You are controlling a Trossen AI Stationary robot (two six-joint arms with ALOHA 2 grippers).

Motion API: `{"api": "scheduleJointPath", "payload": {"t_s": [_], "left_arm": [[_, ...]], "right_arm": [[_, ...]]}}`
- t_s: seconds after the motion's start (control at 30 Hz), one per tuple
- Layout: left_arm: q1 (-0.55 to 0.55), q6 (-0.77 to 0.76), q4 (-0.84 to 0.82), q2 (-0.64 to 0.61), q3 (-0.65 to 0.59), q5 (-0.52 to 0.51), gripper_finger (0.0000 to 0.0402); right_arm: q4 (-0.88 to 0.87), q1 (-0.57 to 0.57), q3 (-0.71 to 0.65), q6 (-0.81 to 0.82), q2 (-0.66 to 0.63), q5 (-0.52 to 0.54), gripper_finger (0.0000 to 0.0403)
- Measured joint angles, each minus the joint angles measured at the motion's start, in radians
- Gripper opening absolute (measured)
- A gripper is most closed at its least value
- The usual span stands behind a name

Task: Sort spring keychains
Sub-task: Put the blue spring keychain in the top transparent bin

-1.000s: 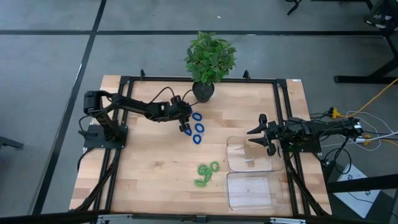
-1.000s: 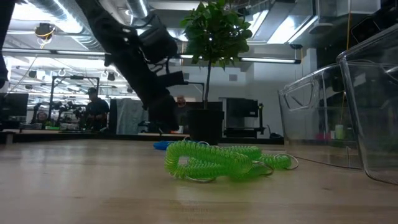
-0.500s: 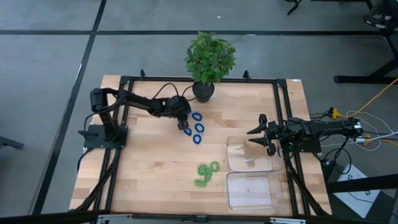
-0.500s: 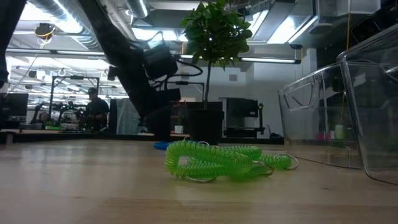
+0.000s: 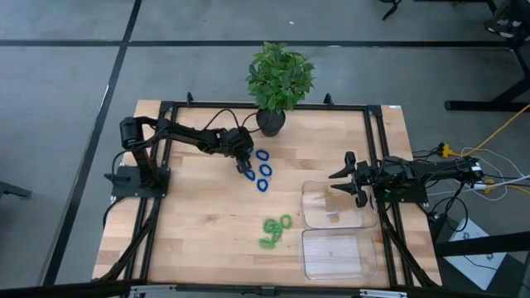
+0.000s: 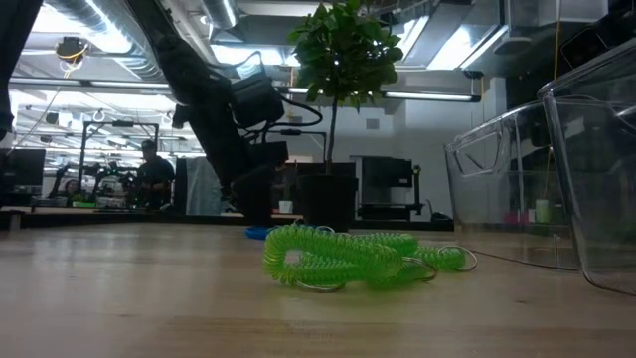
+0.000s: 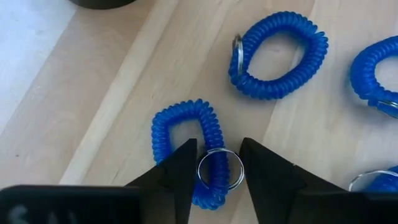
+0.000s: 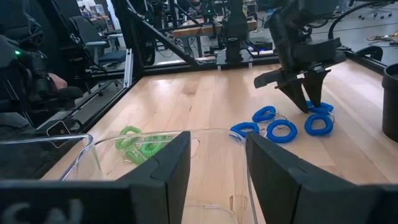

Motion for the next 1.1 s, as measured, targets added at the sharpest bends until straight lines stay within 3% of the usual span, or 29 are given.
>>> {"api": "scheduleJointPath", "payload": {"t_s": [0.47,1.1], "left_arm": [[-0.08,-0.042,-0.016,-0.002,-0.001,-0.05,0.0014],[-0.098,-0.087,-0.05,-0.253,-0.009,-0.058,0.0008]], "right_arm": [[0.0,0.0,0.0,0.0,0.0,0.0,0.0154],[0.0,0.0,0.0,0.0,0.0,0.0,0.0154]]}}
